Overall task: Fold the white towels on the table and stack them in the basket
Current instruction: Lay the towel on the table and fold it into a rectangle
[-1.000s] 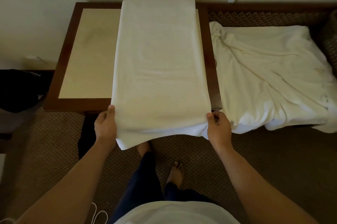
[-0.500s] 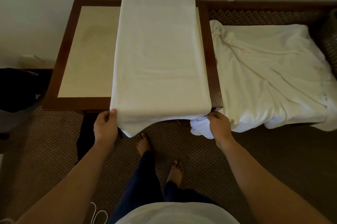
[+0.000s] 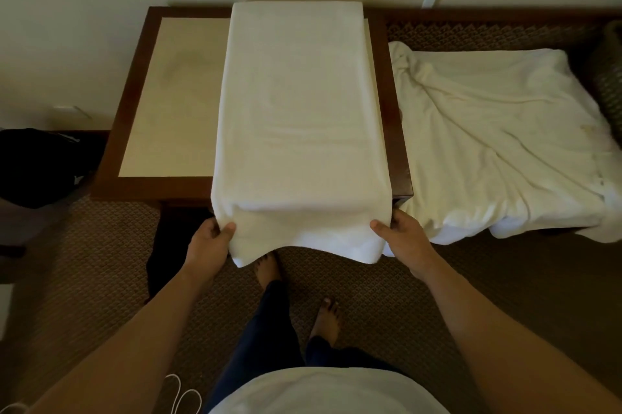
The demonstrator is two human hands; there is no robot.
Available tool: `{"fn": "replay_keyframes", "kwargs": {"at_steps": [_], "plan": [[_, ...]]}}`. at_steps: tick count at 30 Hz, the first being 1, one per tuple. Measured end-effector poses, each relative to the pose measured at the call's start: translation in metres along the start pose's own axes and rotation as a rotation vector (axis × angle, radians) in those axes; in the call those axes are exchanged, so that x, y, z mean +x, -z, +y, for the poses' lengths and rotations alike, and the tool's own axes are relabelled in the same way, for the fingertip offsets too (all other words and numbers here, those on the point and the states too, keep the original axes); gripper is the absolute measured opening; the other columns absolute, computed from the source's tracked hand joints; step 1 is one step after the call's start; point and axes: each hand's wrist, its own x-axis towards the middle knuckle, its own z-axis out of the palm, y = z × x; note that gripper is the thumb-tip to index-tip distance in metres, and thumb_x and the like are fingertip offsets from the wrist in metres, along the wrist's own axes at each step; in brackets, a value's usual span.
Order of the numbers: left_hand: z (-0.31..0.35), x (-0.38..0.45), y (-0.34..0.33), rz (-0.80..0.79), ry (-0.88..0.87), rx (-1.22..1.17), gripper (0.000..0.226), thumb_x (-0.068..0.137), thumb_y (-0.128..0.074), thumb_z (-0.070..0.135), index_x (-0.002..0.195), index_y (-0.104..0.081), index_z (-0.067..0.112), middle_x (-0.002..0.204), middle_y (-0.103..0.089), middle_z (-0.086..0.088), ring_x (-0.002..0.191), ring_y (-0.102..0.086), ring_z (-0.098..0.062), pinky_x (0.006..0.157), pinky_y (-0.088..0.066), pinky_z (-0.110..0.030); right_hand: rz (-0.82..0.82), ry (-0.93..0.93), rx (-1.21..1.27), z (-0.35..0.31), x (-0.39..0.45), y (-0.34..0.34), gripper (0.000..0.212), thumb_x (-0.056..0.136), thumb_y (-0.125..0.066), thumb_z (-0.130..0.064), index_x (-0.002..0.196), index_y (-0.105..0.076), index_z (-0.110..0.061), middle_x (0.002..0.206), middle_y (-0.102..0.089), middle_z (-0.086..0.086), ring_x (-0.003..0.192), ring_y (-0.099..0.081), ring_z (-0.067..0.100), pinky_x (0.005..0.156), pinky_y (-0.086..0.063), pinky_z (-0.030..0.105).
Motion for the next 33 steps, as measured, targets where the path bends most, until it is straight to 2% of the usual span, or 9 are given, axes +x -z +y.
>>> {"fn": "replay_keyframes", "kwargs": {"at_steps": [4, 7, 13, 18, 21, 24, 26, 29, 33], "plan": [[-0.009, -0.015, 0.0, -0.031, 0.015, -0.012, 0.022, 0.102, -0.063, 0.029, 0.122, -0.06, 0.023, 0.116, -0.067, 0.0, 0.107, -0.065, -0.023, 0.097, -0.055, -0.052, -0.003, -0.02, 0.051, 0.006, -0.007, 0.003, 0.029, 0.096, -0.069, -0.012, 0.124, -0.066, -0.017, 0.116, -0.072, -0.008, 0.106, -0.068, 0.007, 0.088, -0.057, 0.023], [-0.019, -0.025, 0.002, -0.039, 0.024, -0.005, 0.019, 0.102, -0.062, 0.031, 0.12, -0.062, 0.025, 0.115, -0.068, -0.002, 0.105, -0.066, -0.025, 0.095, -0.056, -0.055, -0.021, -0.03, 0.07, 0.009, -0.01, 0.006, 0.028, 0.095, -0.07, -0.009, 0.12, -0.067, -0.02, 0.119, -0.074, -0.002, 0.11, -0.07, 0.017, 0.095, -0.056, 0.038], [-0.022, -0.037, 0.016, -0.006, 0.052, -0.05, 0.026, 0.097, -0.062, 0.043, 0.119, -0.061, 0.029, 0.114, -0.068, -0.006, 0.105, -0.066, -0.033, 0.092, -0.056, -0.062, -0.031, -0.089, 0.042, 0.007, -0.018, 0.011, 0.021, 0.1, -0.063, -0.01, 0.119, -0.065, -0.019, 0.123, -0.071, 0.007, 0.111, -0.069, 0.026, 0.098, -0.056, 0.047], [-0.007, -0.05, 0.018, -0.018, 0.036, -0.117, 0.029, 0.105, -0.056, 0.025, 0.133, -0.049, 0.03, 0.118, -0.06, -0.005, 0.106, -0.062, -0.029, 0.091, -0.057, -0.054, -0.037, -0.17, 0.042, -0.008, -0.024, 0.013, 0.023, 0.099, -0.064, -0.009, 0.12, -0.067, -0.017, 0.116, -0.073, 0.006, 0.1, -0.071, 0.025, 0.065, -0.056, 0.032], [-0.006, -0.048, 0.019, -0.025, 0.037, -0.09, 0.035, 0.105, -0.056, 0.027, 0.139, -0.048, 0.028, 0.121, -0.06, -0.005, 0.107, -0.063, -0.03, 0.091, -0.057, -0.056, -0.064, -0.177, 0.021, -0.016, -0.019, 0.012, 0.032, 0.094, -0.065, -0.002, 0.125, -0.064, -0.012, 0.119, -0.071, 0.009, 0.097, -0.07, 0.025, 0.067, -0.056, 0.033], [-0.01, -0.044, 0.017, -0.03, 0.067, -0.058, 0.036, 0.105, -0.055, 0.03, 0.14, -0.048, 0.028, 0.122, -0.062, -0.005, 0.106, -0.065, -0.03, 0.091, -0.057, -0.06, -0.095, -0.16, 0.138, -0.025, -0.01, 0.0, 0.04, 0.09, -0.071, 0.0, 0.125, -0.061, -0.016, 0.115, -0.072, 0.001, 0.093, -0.069, 0.014, 0.063, -0.055, 0.024], [-0.011, -0.039, 0.016, -0.04, 0.066, -0.019, 0.034, 0.105, -0.053, 0.032, 0.138, -0.047, 0.03, 0.118, -0.062, -0.003, 0.104, -0.065, -0.031, 0.091, -0.057, -0.061, -0.084, -0.161, 0.206, -0.028, -0.001, -0.008, 0.042, 0.087, -0.076, -0.004, 0.124, -0.063, -0.019, 0.109, -0.073, -0.004, 0.095, -0.068, 0.013, 0.067, -0.055, 0.026], [-0.009, -0.033, 0.016, -0.039, 0.066, 0.029, 0.034, 0.105, -0.053, 0.034, 0.138, -0.047, 0.03, 0.116, -0.062, -0.002, 0.103, -0.064, -0.029, 0.091, -0.057, -0.06, -0.079, -0.192, 0.252, -0.026, 0.011, -0.014, 0.043, 0.084, -0.08, -0.012, 0.124, -0.067, -0.021, 0.118, -0.073, 0.0, 0.111, -0.065, 0.021, 0.09, -0.052, 0.04], [-0.014, -0.029, 0.016, -0.03, 0.054, 0.03, 0.036, 0.105, -0.052, 0.034, 0.14, -0.048, 0.027, 0.117, -0.063, -0.003, 0.103, -0.065, -0.03, 0.092, -0.056, -0.06, -0.118, -0.215, 0.278, -0.022, 0.004, -0.013, 0.036, 0.086, -0.077, -0.012, 0.121, -0.069, -0.017, 0.12, -0.074, 0.005, 0.112, -0.068, 0.024, 0.087, -0.055, 0.039]]}}
